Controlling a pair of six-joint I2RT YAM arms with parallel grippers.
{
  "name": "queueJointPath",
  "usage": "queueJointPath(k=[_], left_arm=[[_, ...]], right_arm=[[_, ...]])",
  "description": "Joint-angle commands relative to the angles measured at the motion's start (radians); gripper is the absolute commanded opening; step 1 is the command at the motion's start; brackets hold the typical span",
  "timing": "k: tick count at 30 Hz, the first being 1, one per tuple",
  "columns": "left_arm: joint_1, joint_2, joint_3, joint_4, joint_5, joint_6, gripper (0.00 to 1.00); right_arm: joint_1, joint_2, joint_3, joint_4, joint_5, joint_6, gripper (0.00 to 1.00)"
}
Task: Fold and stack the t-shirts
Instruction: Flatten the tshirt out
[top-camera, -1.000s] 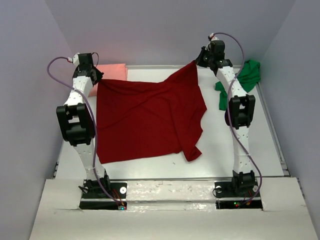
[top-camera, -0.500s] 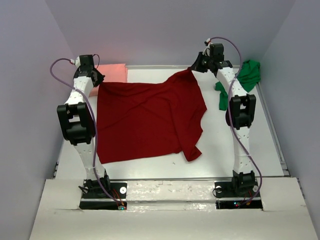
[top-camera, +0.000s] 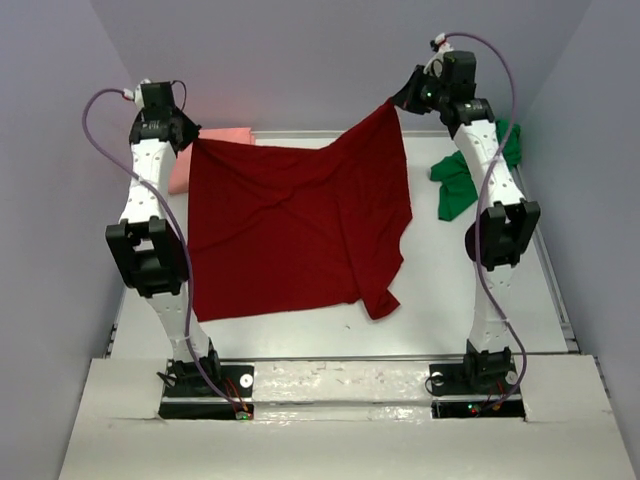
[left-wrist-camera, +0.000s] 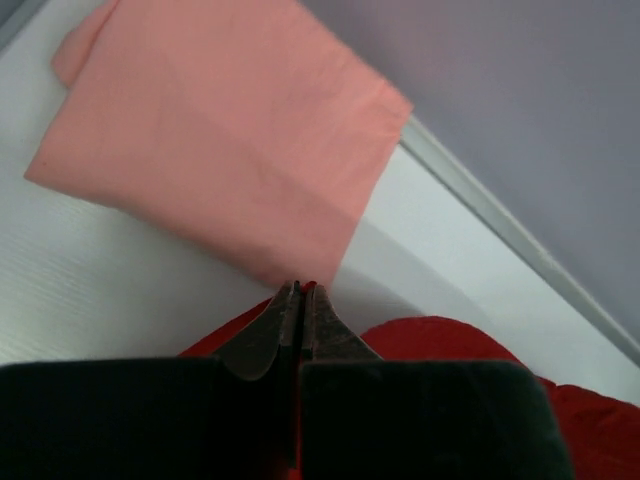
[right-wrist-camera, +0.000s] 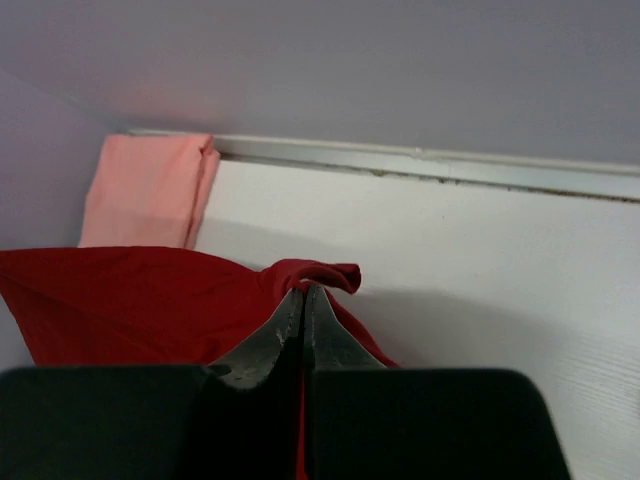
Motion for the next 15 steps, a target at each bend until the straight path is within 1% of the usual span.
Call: queueJointPath(k=[1, 3, 4, 6, 7, 8, 9, 10, 11, 12, 13, 14, 15], left_arm=[[0.010, -0.213, 0.197, -0.014, 0.011, 0.002, 0.00], [0.009, -0.271, 0.219, -0.012, 0.048, -0.016, 0.00], [0.009, -0.346, 0.212, -0.006, 0.048, -0.022, 0.00], [0.009, -0.440, 0.135, 0.021, 0.050, -0.047, 0.00], [0.009, -0.550, 0.044, 0.053, 0.047, -0.054, 0.00], [0.009, -0.669, -0.004, 0.073, 0.045, -0.069, 0.00], [0.009, -0.671, -0.050, 0.080, 0.042, -0.070, 0.00], [0.010, -0.778, -0.081, 0.071, 0.036, -0.079, 0.00], [0.010, -0.825, -0.113, 0.055, 0.031, -0.082, 0.00], [0.009, -0.876, -0.173, 0.017, 0.027, -0.088, 0.00], [0.009, -0.981, -0.207, 0.002, 0.027, -0.108, 0.00], [0.009, -1.029, -0.238, -0.018, 0.016, -0.119, 0.00], [0.009, -1.118, -0.271, -0.070, -0.005, -0.125, 0.00]], right_arm=[[-0.008, -0.255, 0.102, 0.053, 0.039, -0.020, 0.00], [-0.008, -0.339, 0.065, 0.062, 0.054, -0.002, 0.00], [-0.008, -0.441, -0.011, 0.082, 0.055, 0.015, 0.00], [-0.008, -0.564, -0.120, 0.093, 0.070, 0.059, 0.00], [-0.008, -0.699, -0.253, 0.098, 0.076, 0.070, 0.00], [-0.008, -0.771, -0.323, 0.098, 0.078, 0.089, 0.00], [-0.008, -0.848, -0.398, 0.098, 0.076, 0.099, 0.00], [-0.008, -0.925, -0.470, 0.093, 0.071, 0.109, 0.00], [-0.008, -1.079, -0.604, 0.082, 0.070, 0.118, 0.00], [-0.008, -1.152, -0.659, 0.035, 0.070, 0.142, 0.00], [-0.008, -1.221, -0.703, -0.005, 0.056, 0.150, 0.00], [-0.008, -1.284, -0.736, -0.049, 0.045, 0.162, 0.00], [-0.008, -1.385, -0.760, -0.162, 0.036, 0.190, 0.00]])
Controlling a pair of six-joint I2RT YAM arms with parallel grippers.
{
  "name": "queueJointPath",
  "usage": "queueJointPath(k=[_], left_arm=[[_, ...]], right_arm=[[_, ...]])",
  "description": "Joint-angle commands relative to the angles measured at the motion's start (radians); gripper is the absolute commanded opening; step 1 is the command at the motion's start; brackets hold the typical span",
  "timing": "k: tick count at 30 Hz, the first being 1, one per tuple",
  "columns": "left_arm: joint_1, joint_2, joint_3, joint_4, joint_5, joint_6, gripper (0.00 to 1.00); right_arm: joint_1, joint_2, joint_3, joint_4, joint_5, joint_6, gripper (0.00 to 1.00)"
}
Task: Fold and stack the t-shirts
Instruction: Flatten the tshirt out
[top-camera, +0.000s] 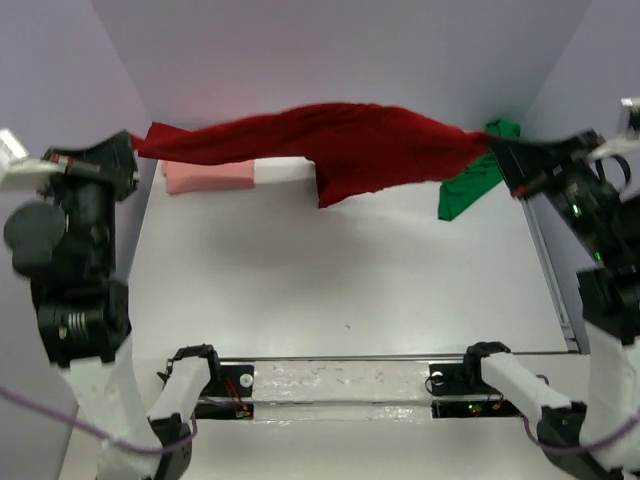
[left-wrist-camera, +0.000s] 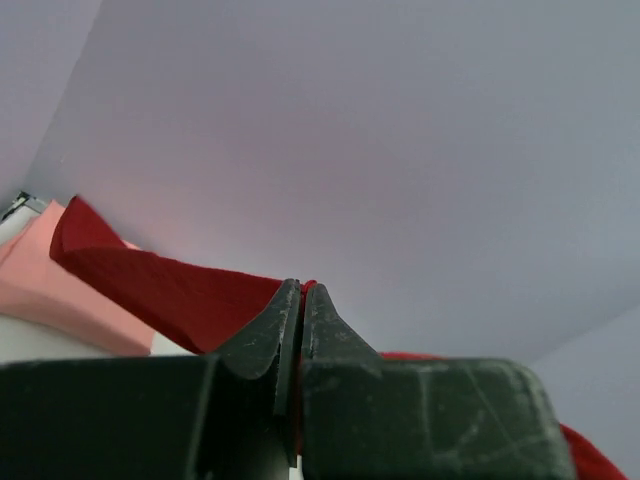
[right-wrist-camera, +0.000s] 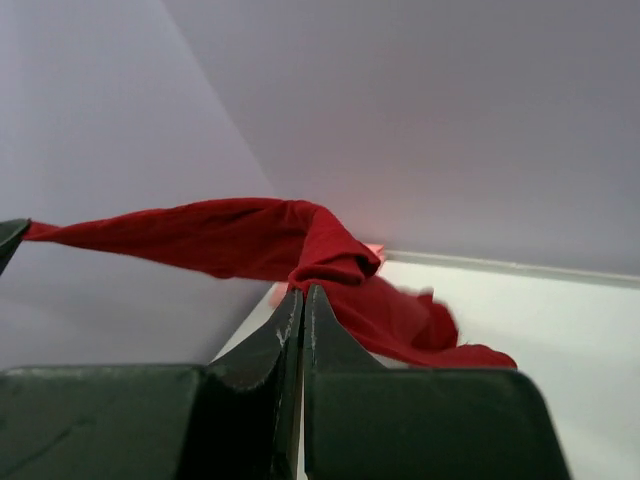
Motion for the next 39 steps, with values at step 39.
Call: queueJointPath(k=[39], left_arm=[[-0.111, -0.223, -0.505, 0.038, -0.133, -0.098, 0.00]], right_arm=[[-0.007, -0.065, -0.232, -0.206, 0.095, -0.101, 0.00]])
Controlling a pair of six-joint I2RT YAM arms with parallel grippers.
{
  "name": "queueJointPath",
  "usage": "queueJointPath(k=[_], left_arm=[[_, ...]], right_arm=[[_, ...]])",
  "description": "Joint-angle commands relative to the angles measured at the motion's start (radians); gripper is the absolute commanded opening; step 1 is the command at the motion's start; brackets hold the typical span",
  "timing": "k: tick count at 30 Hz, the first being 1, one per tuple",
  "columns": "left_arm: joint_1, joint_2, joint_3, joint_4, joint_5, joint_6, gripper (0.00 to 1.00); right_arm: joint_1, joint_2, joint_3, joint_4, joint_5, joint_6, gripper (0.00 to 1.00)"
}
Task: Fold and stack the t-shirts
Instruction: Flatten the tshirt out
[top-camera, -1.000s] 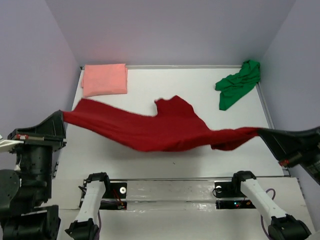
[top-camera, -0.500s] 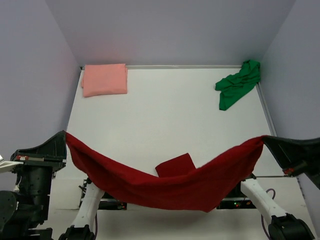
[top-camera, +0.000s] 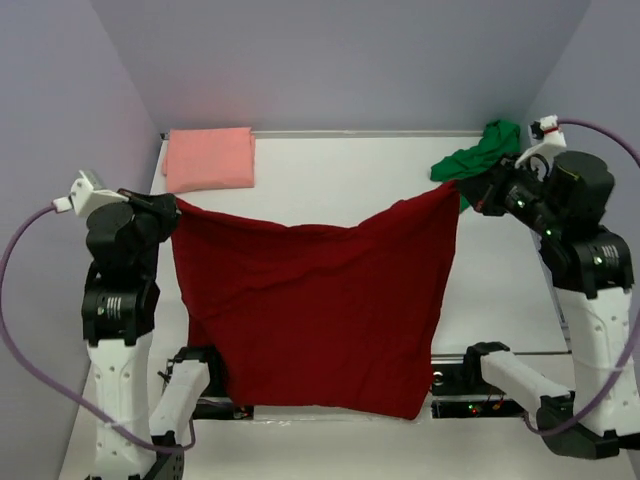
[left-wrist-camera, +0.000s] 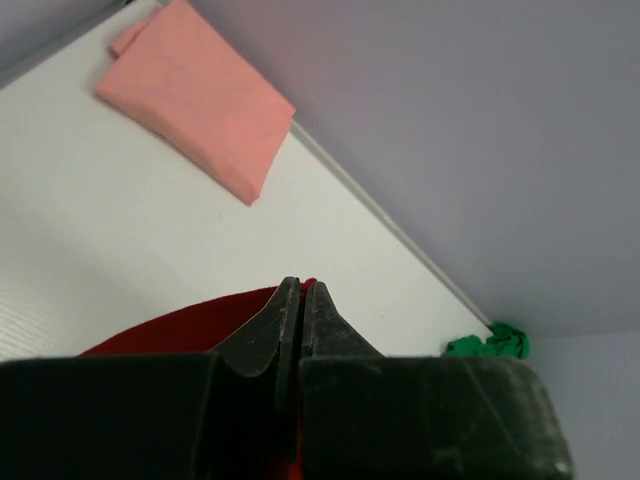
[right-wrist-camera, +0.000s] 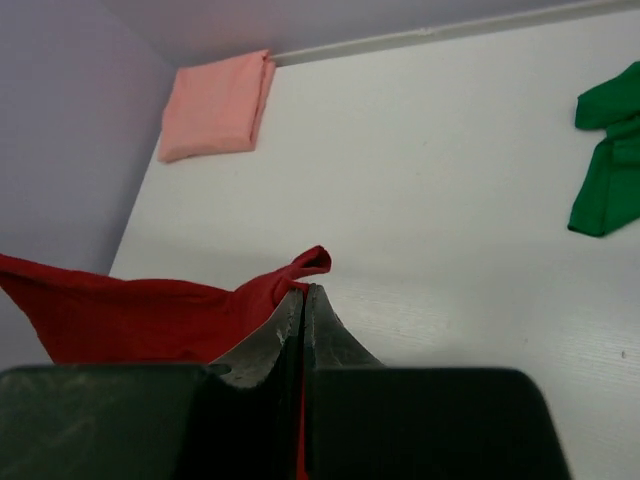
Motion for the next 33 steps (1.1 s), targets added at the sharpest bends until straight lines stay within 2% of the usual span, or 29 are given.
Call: queueJointPath(k=[1, 3, 4, 7, 12, 13, 15, 16, 20, 22, 25, 28, 33], left_arm=[[-0.004, 0.110, -0.091, 0.239, 0.035, -0.034, 0.00], [-0.003, 0.178, -0.076, 0.300, 0.040, -0.017, 0.00], [-0.004, 0.252, -0.020, 0.313, 0.040, 0.004, 0.00], [-0.004, 0.374, 0.094, 0.322, 0.064, 0.029, 0.00], [-0.003, 0.436, 0.359, 0.327, 0.126, 0.055, 0.00], [-0.003, 0.428, 0.437, 0.321, 0.129, 0.058, 0.00], [-0.003, 0.389, 0.494, 0.325, 0.144, 0.063, 0.00], [-0.003, 0.388, 0.496, 0.337, 0.145, 0.063, 0.00], [-0.003, 0.217, 0.404, 0.496, 0.250, 0.049, 0.00], [-0.003, 0.154, 0.361, 0.518, 0.256, 0.032, 0.00], [-0.004, 0.034, 0.355, 0.494, 0.210, 0.020, 0.00], [-0.004, -0.068, 0.295, 0.489, 0.169, 0.011, 0.00], [-0.003, -0.161, 0.154, 0.338, 0.190, -0.051, 0.00]], right_arm=[[-0.007, 0.079, -0.071, 0.243, 0.029, -0.030, 0.00], [-0.007, 0.165, -0.069, 0.305, 0.035, -0.030, 0.00], [-0.007, 0.203, -0.045, 0.342, 0.031, -0.030, 0.00], [-0.007, 0.320, 0.115, 0.351, 0.005, -0.024, 0.00], [-0.007, 0.391, 0.410, 0.333, -0.118, 0.028, 0.00], [-0.007, 0.392, 0.453, 0.313, -0.126, 0.053, 0.00], [-0.007, 0.366, 0.532, 0.302, -0.153, 0.089, 0.00], [-0.007, 0.351, 0.543, 0.302, -0.161, 0.105, 0.00], [-0.007, 0.227, 0.540, 0.301, -0.233, 0.191, 0.00], [-0.007, 0.173, 0.526, 0.299, -0.236, 0.240, 0.00], [-0.007, 0.043, 0.483, 0.288, -0.174, 0.240, 0.00], [-0.007, -0.087, 0.411, 0.354, -0.088, 0.184, 0.00], [-0.007, -0.144, 0.451, 0.414, -0.045, 0.074, 0.00]])
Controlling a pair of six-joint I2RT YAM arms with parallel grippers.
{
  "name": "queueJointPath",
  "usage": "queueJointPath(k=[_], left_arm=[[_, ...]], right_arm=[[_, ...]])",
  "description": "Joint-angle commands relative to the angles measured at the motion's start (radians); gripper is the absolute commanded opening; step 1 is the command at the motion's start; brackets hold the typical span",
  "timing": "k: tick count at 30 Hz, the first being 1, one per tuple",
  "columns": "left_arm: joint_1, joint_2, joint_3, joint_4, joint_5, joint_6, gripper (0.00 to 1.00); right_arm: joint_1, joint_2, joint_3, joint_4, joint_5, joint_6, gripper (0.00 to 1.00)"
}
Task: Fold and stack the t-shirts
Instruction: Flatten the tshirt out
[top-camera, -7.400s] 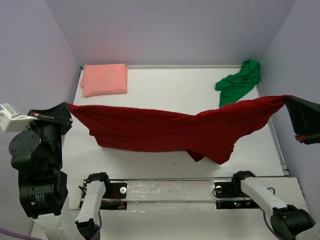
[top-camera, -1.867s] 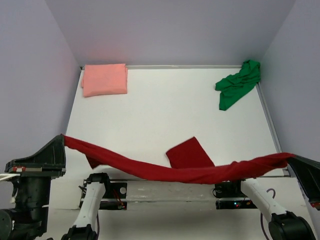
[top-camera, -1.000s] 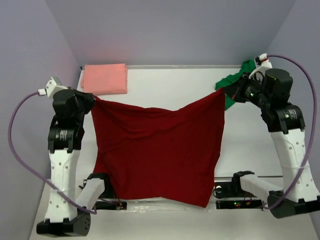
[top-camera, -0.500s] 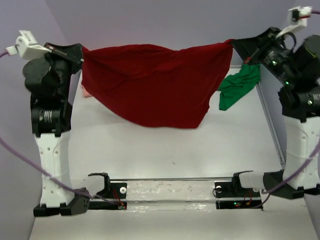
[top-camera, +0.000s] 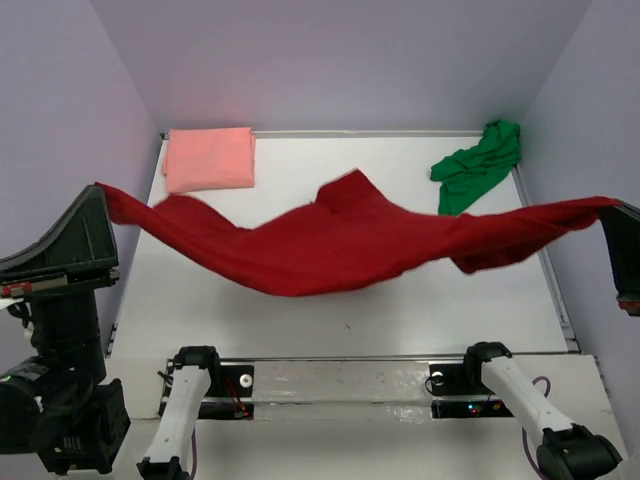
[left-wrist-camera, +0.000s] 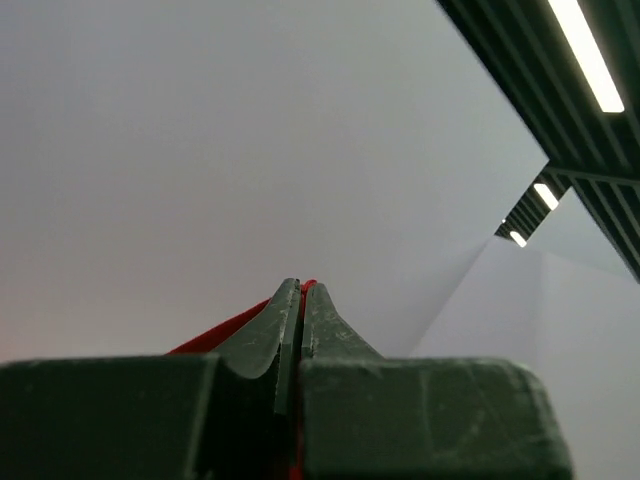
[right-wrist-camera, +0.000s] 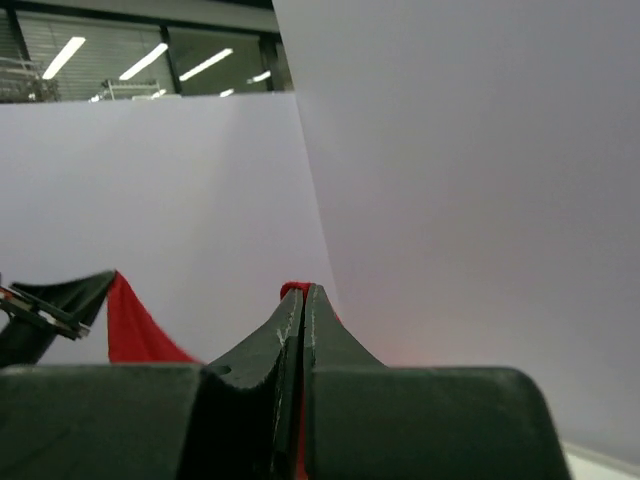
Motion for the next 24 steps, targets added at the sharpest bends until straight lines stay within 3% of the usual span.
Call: queueJointPath(k=[1, 8, 15, 24], left_arm=[[-0.002, -0.009, -0.131, -0.124, 0.035, -0.054, 0.00], [-0.002, -0.078, -0.225, -0.283, 0.088, -0.094, 0.00], [-0.002, -0.094, -0.312, -0.340, 0.149, -0.097, 0.00], [-0.002, -0.027, -0.101, -0.388, 0.115, -0.042, 0.00]], right_arm=[[-0.007, 0.015, 0.035, 0.102, 0.054, -0.087, 0.00], [-0.007, 0.006, 0.174, 0.104, 0.052, -0.079, 0.00], [-0.007, -0.010, 0.168, 0.136, 0.052, -0.093, 0.00], [-0.007, -0.048, 0.121, 0.135, 0.097, -0.105, 0.00]])
